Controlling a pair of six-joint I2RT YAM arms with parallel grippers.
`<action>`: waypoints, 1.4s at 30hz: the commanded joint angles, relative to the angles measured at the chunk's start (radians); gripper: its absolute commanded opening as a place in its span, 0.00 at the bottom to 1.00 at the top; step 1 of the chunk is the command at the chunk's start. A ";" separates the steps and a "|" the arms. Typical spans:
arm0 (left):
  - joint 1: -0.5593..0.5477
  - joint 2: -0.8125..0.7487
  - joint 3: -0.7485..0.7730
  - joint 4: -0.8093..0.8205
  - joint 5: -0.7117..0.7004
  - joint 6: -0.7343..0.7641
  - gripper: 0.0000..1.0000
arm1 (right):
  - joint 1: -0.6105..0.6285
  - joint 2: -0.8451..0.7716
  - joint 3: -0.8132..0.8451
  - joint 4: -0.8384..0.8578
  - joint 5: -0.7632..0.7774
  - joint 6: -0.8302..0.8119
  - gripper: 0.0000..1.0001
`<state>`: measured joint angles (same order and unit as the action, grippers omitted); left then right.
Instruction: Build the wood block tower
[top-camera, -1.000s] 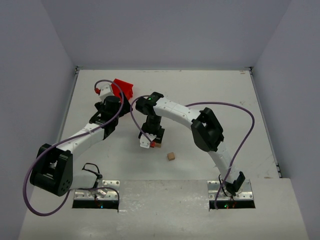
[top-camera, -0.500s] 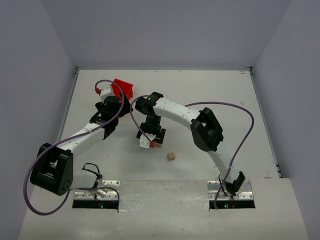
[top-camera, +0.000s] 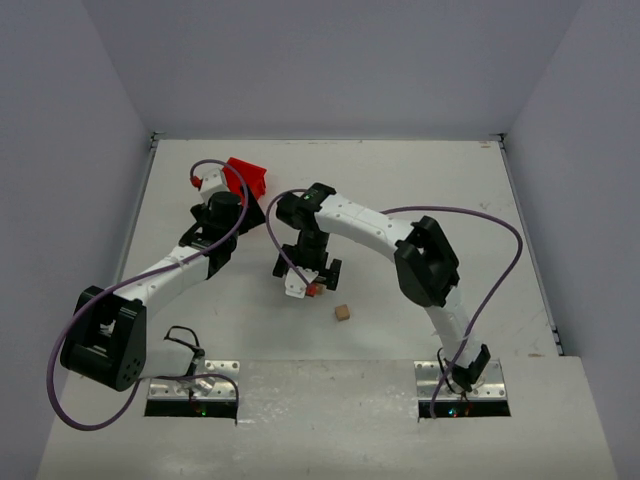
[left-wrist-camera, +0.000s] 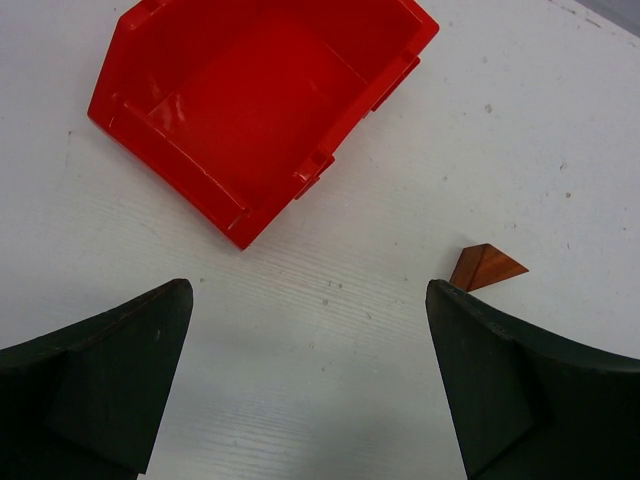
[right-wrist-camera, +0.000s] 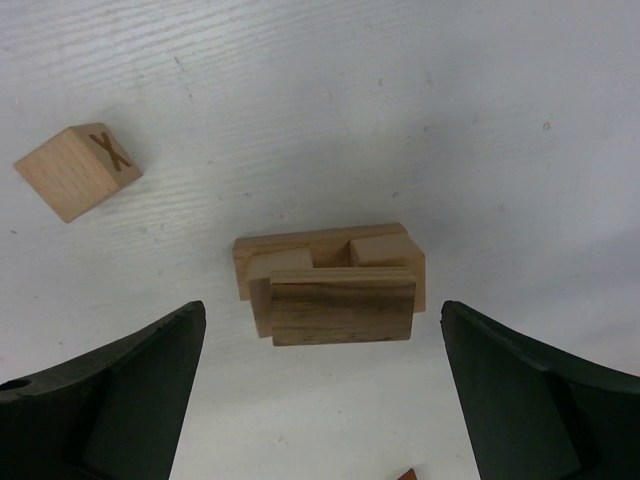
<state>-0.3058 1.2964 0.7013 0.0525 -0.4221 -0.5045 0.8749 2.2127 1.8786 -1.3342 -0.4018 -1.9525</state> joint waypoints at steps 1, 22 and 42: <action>0.013 -0.007 0.043 0.035 0.000 0.003 1.00 | 0.009 -0.157 -0.056 -0.172 -0.069 -0.398 0.99; 0.025 -0.130 -0.030 0.025 -0.028 -0.064 1.00 | 0.012 -0.613 -0.818 1.297 0.094 1.737 0.99; 0.024 -0.124 -0.065 0.083 0.029 -0.052 1.00 | 0.012 -0.462 -0.766 1.171 0.272 1.797 0.99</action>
<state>-0.2928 1.1676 0.6402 0.0737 -0.4033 -0.5578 0.8852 1.7425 1.0692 -0.1710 -0.1714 -0.1610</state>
